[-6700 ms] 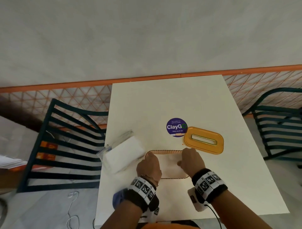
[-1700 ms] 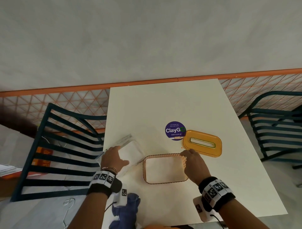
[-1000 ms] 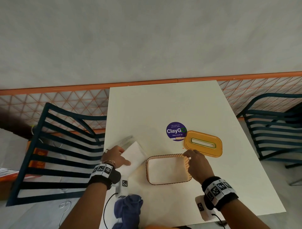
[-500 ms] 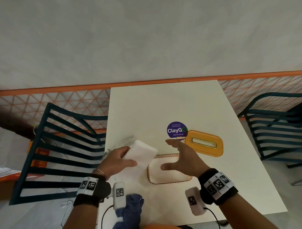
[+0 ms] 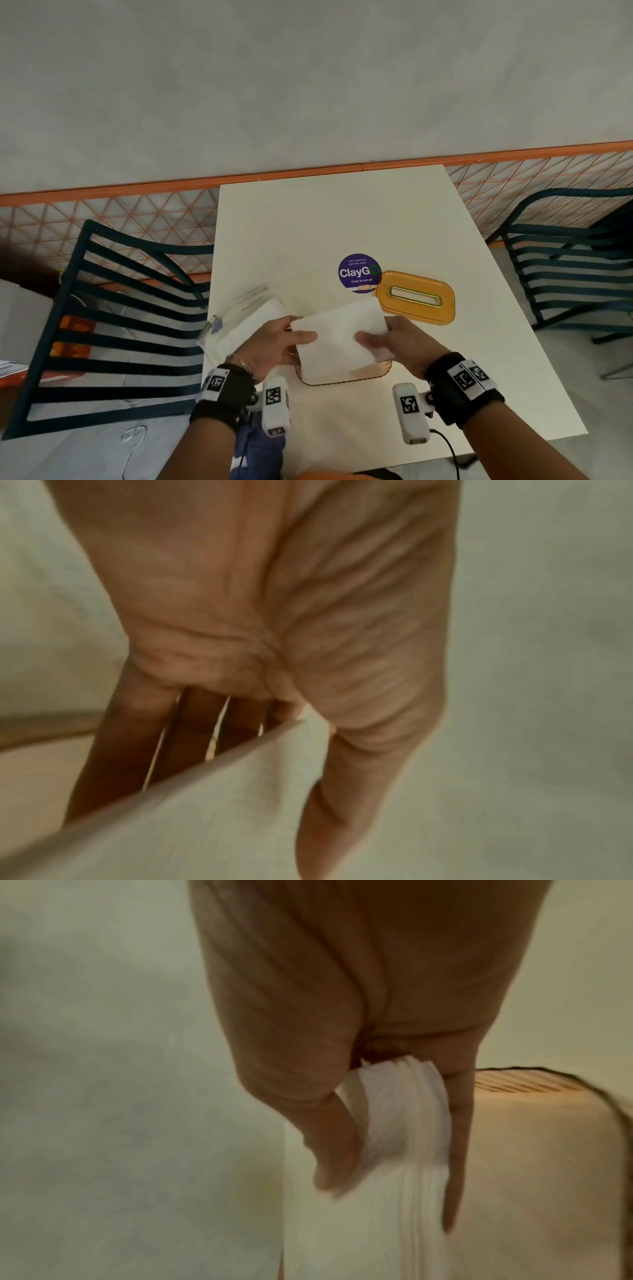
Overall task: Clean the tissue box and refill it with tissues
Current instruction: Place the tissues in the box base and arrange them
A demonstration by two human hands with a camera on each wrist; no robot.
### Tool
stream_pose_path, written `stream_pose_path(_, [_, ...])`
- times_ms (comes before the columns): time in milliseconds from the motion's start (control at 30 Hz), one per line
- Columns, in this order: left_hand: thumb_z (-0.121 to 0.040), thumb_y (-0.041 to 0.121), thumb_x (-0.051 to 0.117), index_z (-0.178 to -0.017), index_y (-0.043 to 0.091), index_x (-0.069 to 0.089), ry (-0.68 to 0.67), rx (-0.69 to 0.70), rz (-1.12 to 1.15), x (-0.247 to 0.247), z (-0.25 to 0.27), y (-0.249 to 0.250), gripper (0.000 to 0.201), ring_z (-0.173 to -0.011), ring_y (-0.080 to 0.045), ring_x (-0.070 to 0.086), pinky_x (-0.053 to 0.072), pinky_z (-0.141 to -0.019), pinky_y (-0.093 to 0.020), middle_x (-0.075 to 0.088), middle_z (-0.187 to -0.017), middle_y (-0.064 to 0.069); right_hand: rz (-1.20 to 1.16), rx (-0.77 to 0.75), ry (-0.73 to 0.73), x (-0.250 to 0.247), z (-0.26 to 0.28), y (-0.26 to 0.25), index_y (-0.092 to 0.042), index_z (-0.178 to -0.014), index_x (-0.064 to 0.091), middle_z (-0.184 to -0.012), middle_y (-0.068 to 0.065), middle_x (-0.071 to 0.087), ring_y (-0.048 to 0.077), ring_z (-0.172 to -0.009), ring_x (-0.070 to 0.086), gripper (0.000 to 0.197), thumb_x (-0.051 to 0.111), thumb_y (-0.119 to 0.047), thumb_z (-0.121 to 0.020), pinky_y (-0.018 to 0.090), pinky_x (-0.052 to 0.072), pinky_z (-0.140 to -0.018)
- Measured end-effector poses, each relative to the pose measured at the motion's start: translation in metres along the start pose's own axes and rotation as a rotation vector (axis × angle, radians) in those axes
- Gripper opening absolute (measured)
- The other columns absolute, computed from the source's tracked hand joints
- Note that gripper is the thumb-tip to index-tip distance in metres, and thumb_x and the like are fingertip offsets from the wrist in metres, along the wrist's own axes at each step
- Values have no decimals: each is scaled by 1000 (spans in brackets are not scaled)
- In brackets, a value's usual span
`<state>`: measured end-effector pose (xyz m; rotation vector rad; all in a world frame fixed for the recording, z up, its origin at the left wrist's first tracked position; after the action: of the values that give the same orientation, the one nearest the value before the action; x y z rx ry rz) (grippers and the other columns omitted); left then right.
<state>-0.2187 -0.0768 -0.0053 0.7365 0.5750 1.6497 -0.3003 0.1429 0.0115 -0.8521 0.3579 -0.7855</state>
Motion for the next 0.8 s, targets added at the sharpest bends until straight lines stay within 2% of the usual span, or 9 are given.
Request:
stream_pose_path(133, [-93,5,68,-128,9,63,-20,-102,205,27,-3,-34,36,-114,-37,69,58,-92,-54,74,-123,-12,-105,55,69,-2,-2,21,-6,-119,69,-113,6,77,25,-103,74,35,74,-23,-90,36,58,-91])
stream_pose_path(233, [-88,2,67,-125,16,67,157,-82,44,33,-5,-42,39,-110,-31,70,59,-93,-55,77,-114,-4,4,81,105,-2,-6,31,-9,-116,71,-110,4,77,23,-100,73,34,77,-25,-86,34,58,-88])
stream_pose_path(300, [-84,5,66,-121,18,68,275,-56,-169,33,-4,-37,40,-103,-22,69,61,-86,-40,76,-107,3,149,94,148,-7,-10,34,-11,-111,73,-105,2,78,23,-97,72,31,80,-25,-83,33,58,-87])
stream_pose_path(367, [-82,9,65,-118,24,65,331,-24,-432,36,1,-26,39,-95,-12,65,50,-71,-17,71,-104,10,293,100,198,-12,-15,35,-12,-108,73,-103,2,77,22,-94,71,27,79,-22,-83,29,57,-80])
stream_pose_path(533, [-83,16,66,-123,26,65,373,15,-680,37,1,-13,42,-91,-10,59,44,-79,-17,74,-111,7,659,138,307,-20,-26,33,-12,-116,67,-117,6,69,25,-106,64,42,79,-30,-80,31,52,-86])
stream_pose_path(600, [-84,13,64,-123,25,66,388,33,-722,36,-2,-13,41,-86,-7,59,43,-70,-10,75,-111,6,735,113,313,-16,-30,29,-11,-121,64,-123,6,65,26,-112,61,44,76,-29,-84,30,49,-91])
stream_pose_path(667, [-84,10,64,-118,21,67,404,38,-744,36,-3,-13,36,-78,-5,59,38,-57,-3,74,-101,7,769,89,331,-12,-35,25,-11,-121,63,-125,7,65,26,-114,60,41,74,-29,-85,31,49,-94])
stream_pose_path(767, [-83,9,64,-88,18,58,450,-10,-775,35,-1,-14,12,-77,-13,57,37,-56,-11,59,-76,11,823,76,370,-8,-40,19,-11,-115,63,-119,9,66,27,-109,61,34,73,-27,-86,33,51,-92])
stream_pose_path(800, [-82,8,64,-79,20,51,472,-18,-785,34,-1,-14,18,-76,-15,56,37,-55,-14,53,-70,11,832,75,379,-7,-40,18,-11,-114,64,-117,9,67,27,-107,62,33,73,-26,-86,32,52,-90])
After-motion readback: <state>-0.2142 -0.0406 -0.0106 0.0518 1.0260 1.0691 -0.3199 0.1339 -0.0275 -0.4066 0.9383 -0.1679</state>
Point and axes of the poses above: each hand's wrist, its own z-axis away from the middle knuckle, its own x-axis out of the palm, y = z × x, the point moved 7 cm from there along -z, towards the middle knuckle
